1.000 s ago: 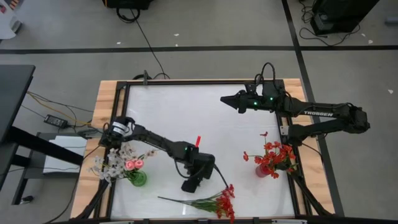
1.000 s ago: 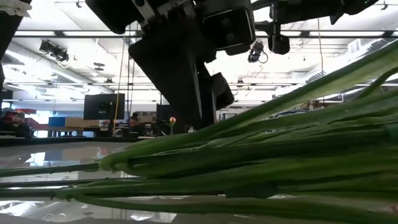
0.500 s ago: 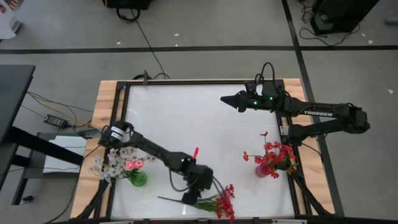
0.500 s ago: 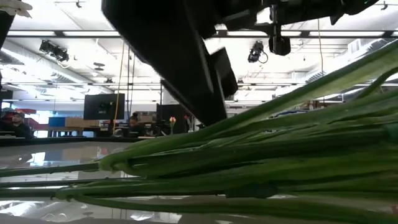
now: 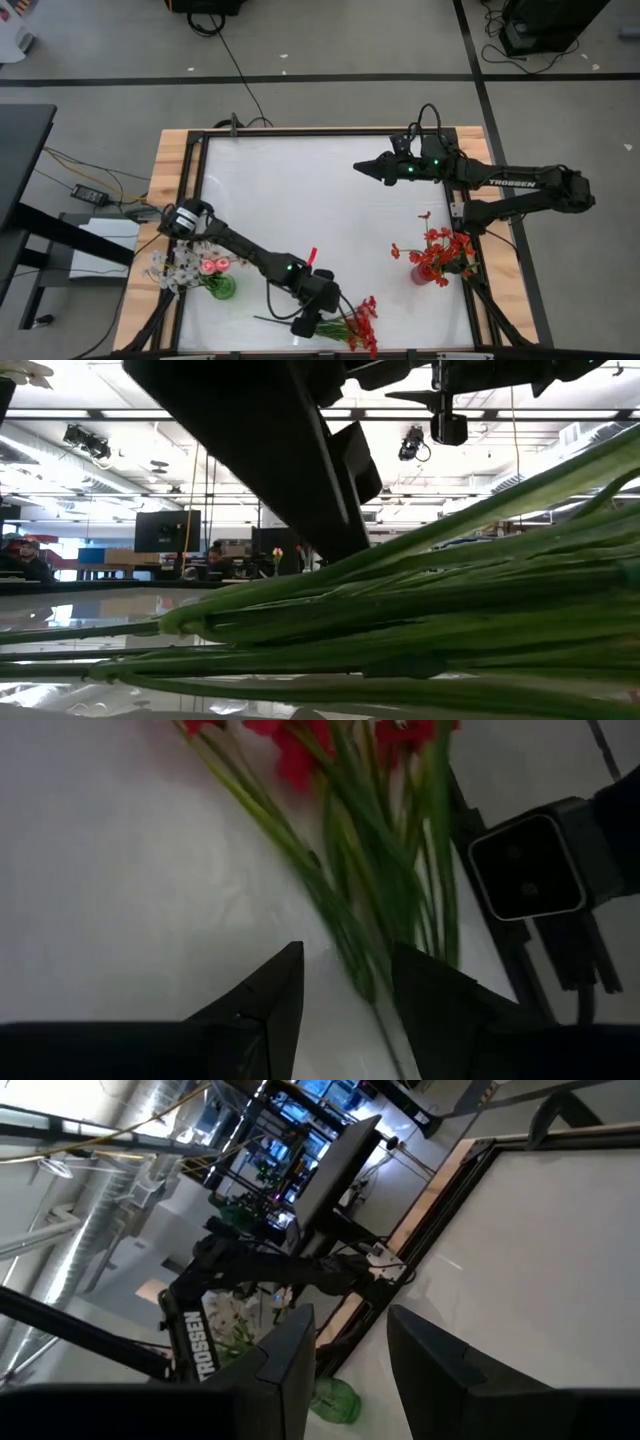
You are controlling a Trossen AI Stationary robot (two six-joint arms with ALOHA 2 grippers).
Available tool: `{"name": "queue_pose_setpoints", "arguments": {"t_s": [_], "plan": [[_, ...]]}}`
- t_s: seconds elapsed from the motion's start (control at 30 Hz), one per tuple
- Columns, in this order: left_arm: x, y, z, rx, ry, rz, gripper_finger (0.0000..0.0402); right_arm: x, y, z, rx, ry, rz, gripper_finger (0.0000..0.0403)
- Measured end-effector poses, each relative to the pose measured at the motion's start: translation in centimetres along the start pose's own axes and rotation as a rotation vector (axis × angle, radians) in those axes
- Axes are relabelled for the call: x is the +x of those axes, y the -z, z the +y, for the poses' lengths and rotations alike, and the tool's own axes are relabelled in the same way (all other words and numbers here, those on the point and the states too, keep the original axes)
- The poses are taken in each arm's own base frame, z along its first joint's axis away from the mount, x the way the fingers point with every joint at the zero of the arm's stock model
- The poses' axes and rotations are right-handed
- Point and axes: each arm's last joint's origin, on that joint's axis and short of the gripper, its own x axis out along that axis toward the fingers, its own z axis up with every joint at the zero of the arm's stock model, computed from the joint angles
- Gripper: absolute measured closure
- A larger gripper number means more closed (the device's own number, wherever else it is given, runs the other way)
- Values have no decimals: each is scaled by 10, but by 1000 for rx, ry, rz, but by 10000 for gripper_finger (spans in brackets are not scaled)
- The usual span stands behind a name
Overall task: Sort flowers into vase by color
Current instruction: Put the red flowers into the red vase
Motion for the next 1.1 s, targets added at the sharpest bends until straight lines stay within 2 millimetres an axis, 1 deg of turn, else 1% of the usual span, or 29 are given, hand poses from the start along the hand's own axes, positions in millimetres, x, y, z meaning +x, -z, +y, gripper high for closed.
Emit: {"name": "queue_pose_setpoints", "arguments": {"t_s": [0.17, 0.37, 0.5, 0.8, 0.97, 1.1], "plan": [[4, 4, -14, 13, 15, 10, 244, 0, 2, 2, -9, 5, -7, 267], [7, 8, -26, 36, -20, 10, 244, 1, 6, 4, -10, -1, 3, 267], [7, 8, -25, 41, -72, 7, 246, 1, 7, 5, -11, 2, -3, 267], [7, 8, -25, 44, -74, 7, 266, 1, 7, 6, -11, -3, -8, 267], [8, 9, -31, 53, -57, 3, 267, 1, 7, 5, -11, -3, -8, 267], [19, 16, -30, 41, -59, 41, 267, 1, 7, 5, -11, -1, -11, 267]]}}
